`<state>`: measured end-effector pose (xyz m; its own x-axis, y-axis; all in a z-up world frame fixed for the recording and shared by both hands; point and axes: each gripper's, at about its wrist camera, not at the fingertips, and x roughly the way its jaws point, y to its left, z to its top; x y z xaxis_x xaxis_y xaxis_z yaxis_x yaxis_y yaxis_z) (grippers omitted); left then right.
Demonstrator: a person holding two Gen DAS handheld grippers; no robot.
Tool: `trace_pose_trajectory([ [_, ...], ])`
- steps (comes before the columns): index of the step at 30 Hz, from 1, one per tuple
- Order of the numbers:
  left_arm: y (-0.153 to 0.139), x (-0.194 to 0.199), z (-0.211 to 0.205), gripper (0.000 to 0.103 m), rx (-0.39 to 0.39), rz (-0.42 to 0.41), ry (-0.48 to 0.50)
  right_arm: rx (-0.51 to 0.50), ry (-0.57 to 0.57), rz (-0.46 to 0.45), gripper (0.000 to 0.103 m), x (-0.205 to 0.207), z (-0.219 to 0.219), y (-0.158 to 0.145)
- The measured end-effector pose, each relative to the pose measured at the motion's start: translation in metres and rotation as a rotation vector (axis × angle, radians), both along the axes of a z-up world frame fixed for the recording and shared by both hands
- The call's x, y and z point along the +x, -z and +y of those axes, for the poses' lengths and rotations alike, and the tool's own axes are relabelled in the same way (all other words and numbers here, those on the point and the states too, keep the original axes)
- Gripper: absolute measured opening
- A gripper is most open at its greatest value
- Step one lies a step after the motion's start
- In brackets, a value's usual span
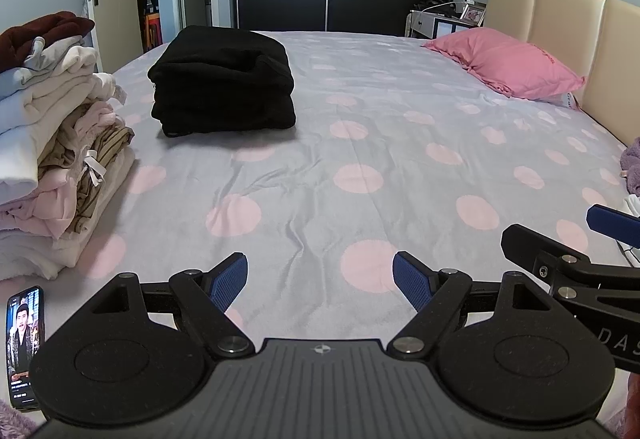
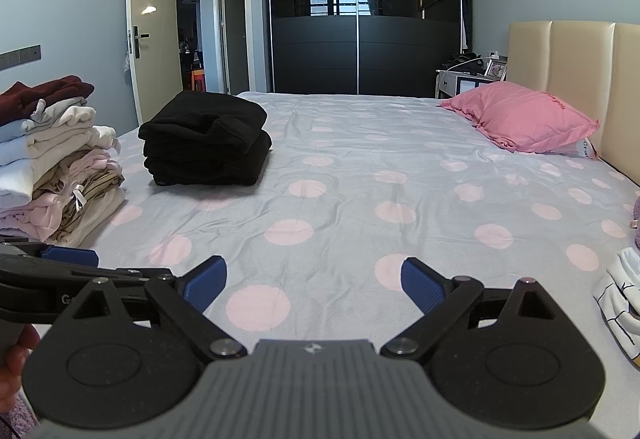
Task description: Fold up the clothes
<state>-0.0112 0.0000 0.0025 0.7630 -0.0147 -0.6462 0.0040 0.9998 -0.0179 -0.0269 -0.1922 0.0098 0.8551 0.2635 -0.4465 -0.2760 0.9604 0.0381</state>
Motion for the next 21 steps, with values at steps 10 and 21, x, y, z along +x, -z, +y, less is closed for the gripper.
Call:
trace_pose_trajectory([
  [10,0.002,0.003,0.0,0.08,-0.002,0.019,0.005,-0.011,-0.009,0.014,0.095,0.002,0.002,0.0],
  [21,0.01,0.01,-0.004,0.08,0.011,0.061,0.014,-0.051,0.013,0.044,0.095,0.006,-0.001,0.0],
])
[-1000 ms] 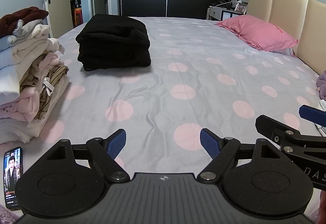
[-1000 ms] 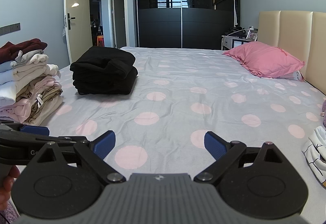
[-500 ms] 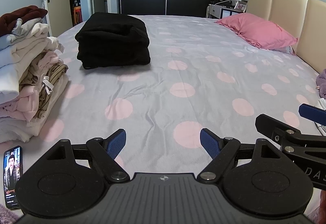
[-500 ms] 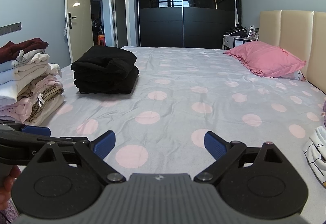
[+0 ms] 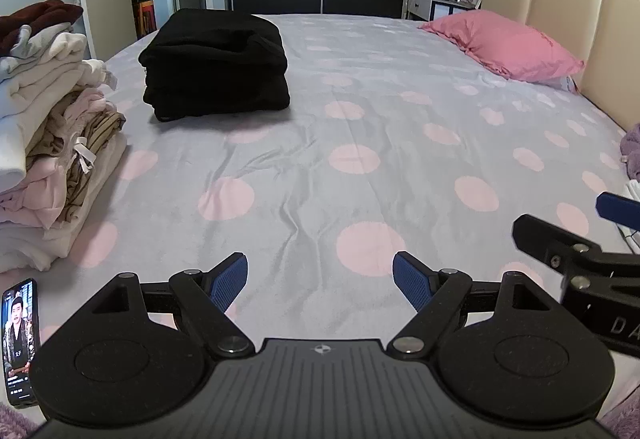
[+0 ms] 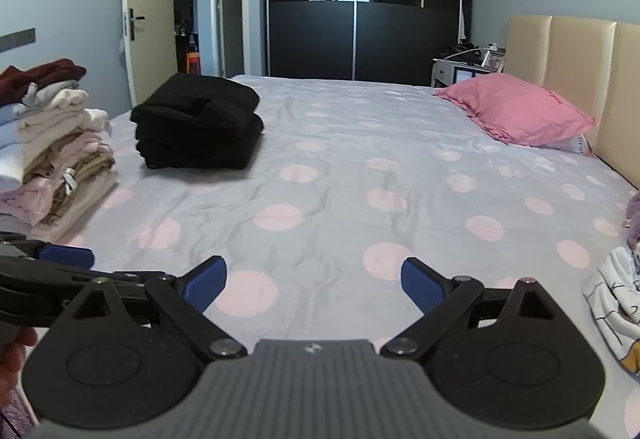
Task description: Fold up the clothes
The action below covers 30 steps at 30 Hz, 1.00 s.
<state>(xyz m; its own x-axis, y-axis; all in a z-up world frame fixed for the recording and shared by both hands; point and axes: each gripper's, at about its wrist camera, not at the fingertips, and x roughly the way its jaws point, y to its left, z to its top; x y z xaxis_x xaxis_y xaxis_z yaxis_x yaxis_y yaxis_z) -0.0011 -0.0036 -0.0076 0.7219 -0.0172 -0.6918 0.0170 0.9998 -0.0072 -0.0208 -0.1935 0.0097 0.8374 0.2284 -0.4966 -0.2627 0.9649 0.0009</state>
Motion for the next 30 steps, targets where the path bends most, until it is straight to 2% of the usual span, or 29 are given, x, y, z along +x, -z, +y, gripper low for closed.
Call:
trace_pose_trajectory([
  [8,0.007,0.012,-0.004,0.08,-0.001,0.054,0.005,-0.08,0.102,0.079,0.095,0.019,-0.038,0.007],
  [15,0.008,0.03,-0.013,0.08,0.022,0.072,0.017,-0.079,0.239,0.154,0.095,0.054,-0.119,0.013],
  [19,0.01,0.041,-0.016,0.08,0.021,0.075,0.014,-0.198,0.304,0.182,0.095,0.073,-0.175,0.019],
  [23,0.013,0.051,-0.019,0.08,0.031,0.085,0.015,-0.261,0.356,0.219,0.095,0.089,-0.237,0.026],
  [28,0.023,0.06,-0.019,0.08,0.055,0.111,0.009,-0.385,0.387,0.282,0.095,0.107,-0.289,0.041],
  [30,0.027,0.063,-0.019,0.08,0.068,0.125,0.005,-0.394,0.393,0.314,0.095,0.111,-0.302,0.048],
])
